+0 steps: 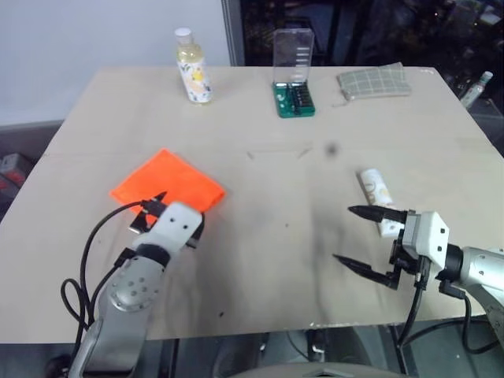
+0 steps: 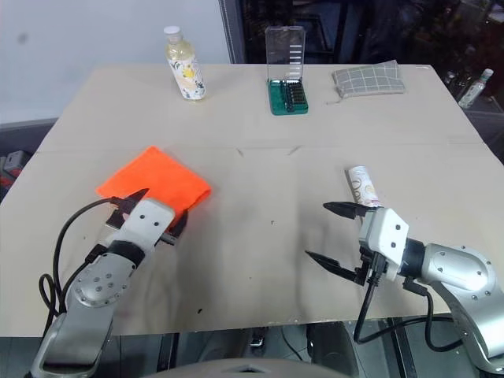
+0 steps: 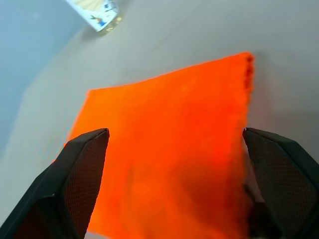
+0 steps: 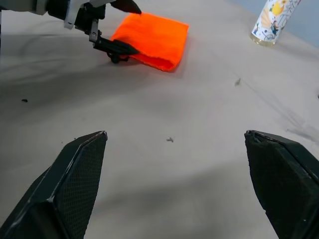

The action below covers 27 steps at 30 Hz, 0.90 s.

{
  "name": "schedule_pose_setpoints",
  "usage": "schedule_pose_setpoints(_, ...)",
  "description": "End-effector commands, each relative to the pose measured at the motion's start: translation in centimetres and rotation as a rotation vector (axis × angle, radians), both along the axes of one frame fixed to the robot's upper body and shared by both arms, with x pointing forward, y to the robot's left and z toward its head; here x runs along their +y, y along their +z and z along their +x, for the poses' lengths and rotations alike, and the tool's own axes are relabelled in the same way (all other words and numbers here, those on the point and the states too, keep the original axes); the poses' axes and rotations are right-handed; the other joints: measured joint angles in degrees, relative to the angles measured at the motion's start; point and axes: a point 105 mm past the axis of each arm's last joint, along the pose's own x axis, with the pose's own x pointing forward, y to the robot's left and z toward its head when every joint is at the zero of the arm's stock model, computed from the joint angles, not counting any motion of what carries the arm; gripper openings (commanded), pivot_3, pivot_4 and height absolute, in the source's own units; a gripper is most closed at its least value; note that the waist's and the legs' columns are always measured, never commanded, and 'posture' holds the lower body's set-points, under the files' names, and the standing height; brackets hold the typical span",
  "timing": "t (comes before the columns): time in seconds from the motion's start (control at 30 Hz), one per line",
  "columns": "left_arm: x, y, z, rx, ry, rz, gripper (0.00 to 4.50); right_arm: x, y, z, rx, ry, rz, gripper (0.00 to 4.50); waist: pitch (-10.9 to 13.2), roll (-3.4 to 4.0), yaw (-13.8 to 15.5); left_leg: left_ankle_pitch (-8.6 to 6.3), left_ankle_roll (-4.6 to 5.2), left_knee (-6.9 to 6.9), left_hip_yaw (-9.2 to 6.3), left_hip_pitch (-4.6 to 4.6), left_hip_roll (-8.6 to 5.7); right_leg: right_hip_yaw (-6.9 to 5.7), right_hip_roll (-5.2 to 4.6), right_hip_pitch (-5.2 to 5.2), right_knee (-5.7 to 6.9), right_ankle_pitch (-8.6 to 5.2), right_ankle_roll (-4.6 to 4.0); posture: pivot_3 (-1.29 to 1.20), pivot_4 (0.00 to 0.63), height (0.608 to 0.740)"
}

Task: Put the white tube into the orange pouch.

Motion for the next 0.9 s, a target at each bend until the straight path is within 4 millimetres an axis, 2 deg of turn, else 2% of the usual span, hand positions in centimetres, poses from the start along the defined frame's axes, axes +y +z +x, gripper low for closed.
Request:
schedule_pose_setpoints(0.03, -0.3, 0.7, 0.2, -0.035, 0.005, 0.047, 4.45, 0.2, 1.0, -0.3, -0.044, 0.005, 0.005, 4.46, 0.00, 0.00, 0.01, 0.00, 0.00, 0.00, 0.00, 0.00, 0.00, 0.00, 0.00, 0.00, 0.00, 0.00, 0.00, 0.00, 0.150, 0.740)
schedule_pose_setpoints(0.1, -0.4, 0.4, 0.2, -0.025, 0.001, 0.056, 4.45, 0.3, 1.1, -0.3, -0.046, 0.008, 0.007, 4.46, 0.00, 0.00, 0.01, 0.00, 0.00, 0.00, 0.00, 0.00, -0.01, 0.00, 0.00, 0.00, 0.00, 0.00, 0.00, 0.00, 0.150, 0.740)
schedule_pose_setpoints(0.2, -0.5, -0.1, 0.3, 0.003, -0.007, 0.060, 3.69, 0.5, 1.3, -0.5, -0.050, 0.015, 0.017, 4.50, 0.00, 0.00, 0.00, 0.00, 0.00, 0.00, 0.00, 0.00, 0.00, 0.00, 0.00, 0.00, 0.01, 0.00, 0.00, 0.00, 0.150, 0.740)
schedule_pose_setpoints(0.23, -0.7, -0.2, 0.4, 0.010, -0.008, 0.053, 3.10, 0.6, 1.2, -0.5, -0.051, 0.016, 0.018, 4.50, 0.00, 0.00, 0.00, 0.00, 0.00, 0.01, 0.00, 0.00, 0.00, 0.00, 0.00, 0.00, 0.03, 0.00, 0.00, 0.00, 0.150, 0.740)
schedule_pose_setpoints(0.27, -0.8, -0.2, 0.4, 0.012, -0.009, 0.047, 2.80, 0.6, 1.2, -0.5, -0.051, 0.017, 0.018, 4.50, 0.00, 0.00, 0.00, 0.00, 0.00, 0.01, 0.00, 0.00, 0.00, 0.00, 0.00, 0.00, 0.03, 0.00, 0.00, 0.00, 0.150, 0.740)
schedule_pose_setpoints(0.47, -1.1, 0.0, 1.0, 0.006, -0.015, 0.051, 0.07, 0.8, 1.2, -0.6, -0.055, 0.006, 0.027, 4.50, 0.00, -0.01, 0.02, 0.01, 0.01, 0.02, 0.00, 0.00, -0.01, -0.01, 0.00, 0.00, 0.06, 0.00, 0.00, 0.00, 0.150, 0.740)
schedule_pose_setpoints(0.67, -1.1, 1.3, 1.7, -0.011, -0.012, -0.042, 0.02, 0.8, 1.3, -0.4, -0.063, -0.017, 0.039, 4.50, -0.01, -0.02, 0.00, 0.04, 0.07, 0.09, 0.00, 0.01, -0.01, 0.00, 0.00, 0.01, 0.10, 0.01, 0.01, 0.00, 0.150, 0.740)
schedule_pose_setpoints(0.8, -1.3, 4.1, 2.7, 0.014, -0.083, -0.338, 0.02, 0.7, 1.2, 0.0, -0.065, -0.045, 0.050, 4.50, 0.00, -0.06, 0.11, 0.09, 0.13, 0.11, -0.02, 0.00, -0.01, -0.05, 0.02, 0.01, 0.17, 0.01, 0.01, 0.00, 0.150, 0.740)
schedule_pose_setpoints(0.9, -1.2, 5.5, 3.3, 0.055, -0.115, -0.471, 0.02, 0.5, 0.5, 1.0, -0.023, -0.110, 0.049, 4.50, 0.00, -0.06, -0.06, 0.11, 0.17, 0.30, -0.10, -0.02, 0.00, -0.16, 0.07, 0.03, 0.28, 0.02, 0.06, 0.00, 0.150, 0.740)
